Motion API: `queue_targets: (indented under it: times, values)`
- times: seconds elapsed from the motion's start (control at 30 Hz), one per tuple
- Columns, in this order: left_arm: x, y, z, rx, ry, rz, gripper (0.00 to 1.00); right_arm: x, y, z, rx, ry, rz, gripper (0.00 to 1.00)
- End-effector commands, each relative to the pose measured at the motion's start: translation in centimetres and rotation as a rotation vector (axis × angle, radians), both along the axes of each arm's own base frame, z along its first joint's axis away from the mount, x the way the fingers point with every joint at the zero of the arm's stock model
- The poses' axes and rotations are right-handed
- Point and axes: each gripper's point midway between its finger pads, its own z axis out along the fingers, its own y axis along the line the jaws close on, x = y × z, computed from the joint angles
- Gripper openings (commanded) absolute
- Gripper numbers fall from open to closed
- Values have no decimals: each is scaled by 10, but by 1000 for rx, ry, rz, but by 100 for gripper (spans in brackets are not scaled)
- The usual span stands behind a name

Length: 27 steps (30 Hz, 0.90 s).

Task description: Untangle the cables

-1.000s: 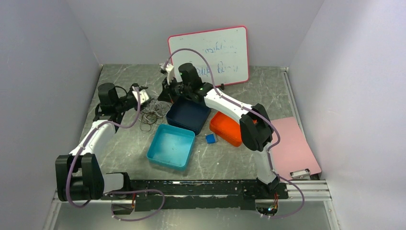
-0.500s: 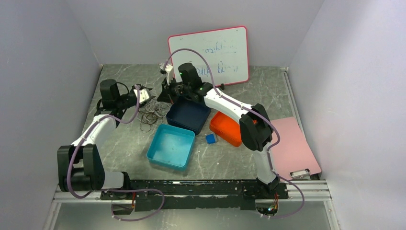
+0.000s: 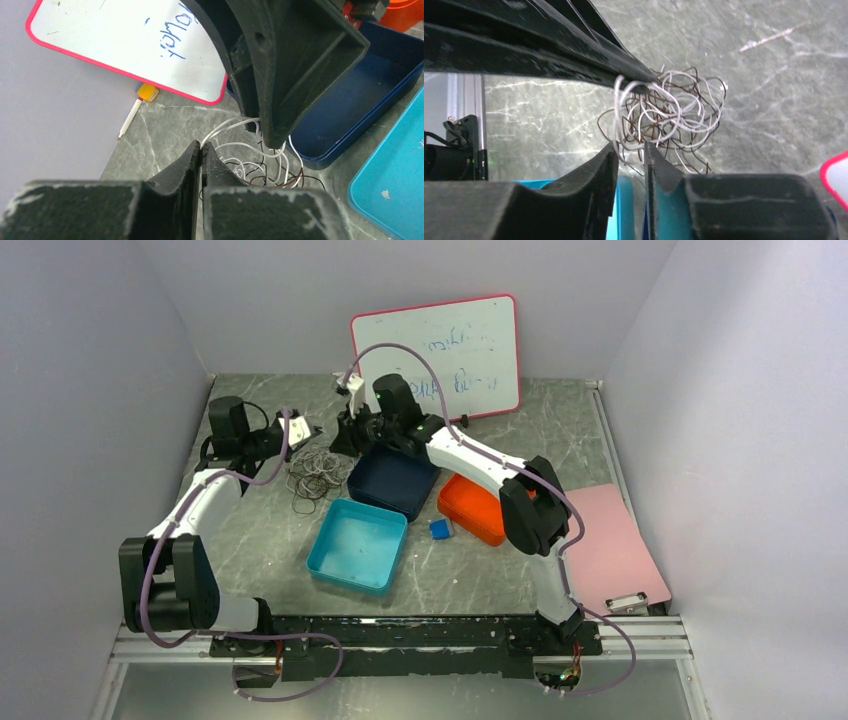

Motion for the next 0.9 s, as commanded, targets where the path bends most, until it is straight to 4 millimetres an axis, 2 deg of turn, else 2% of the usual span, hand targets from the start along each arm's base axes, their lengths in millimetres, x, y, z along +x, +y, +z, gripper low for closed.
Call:
queue_targets:
  times: [0.0, 0.13, 0.33, 0.53, 0.87]
  values:
    - [-1, 0, 19, -11, -35, -11, 7, 9, -12, 3, -17, -42, -79, 34]
    - [-2, 3, 21, -6, -35, 14, 7, 13, -18, -4, -37, -42, -112, 43]
    - [-5, 8, 27, 7, -46, 33, 7, 22, -28, -14, -74, -65, -163, 47]
    - [-7, 10, 35, 6, -68, 47, 7, 33, -40, -32, -124, -99, -242, 50]
    - [-9, 8, 37, -7, -50, 36, 7, 28, -18, -20, -6, -63, -177, 51]
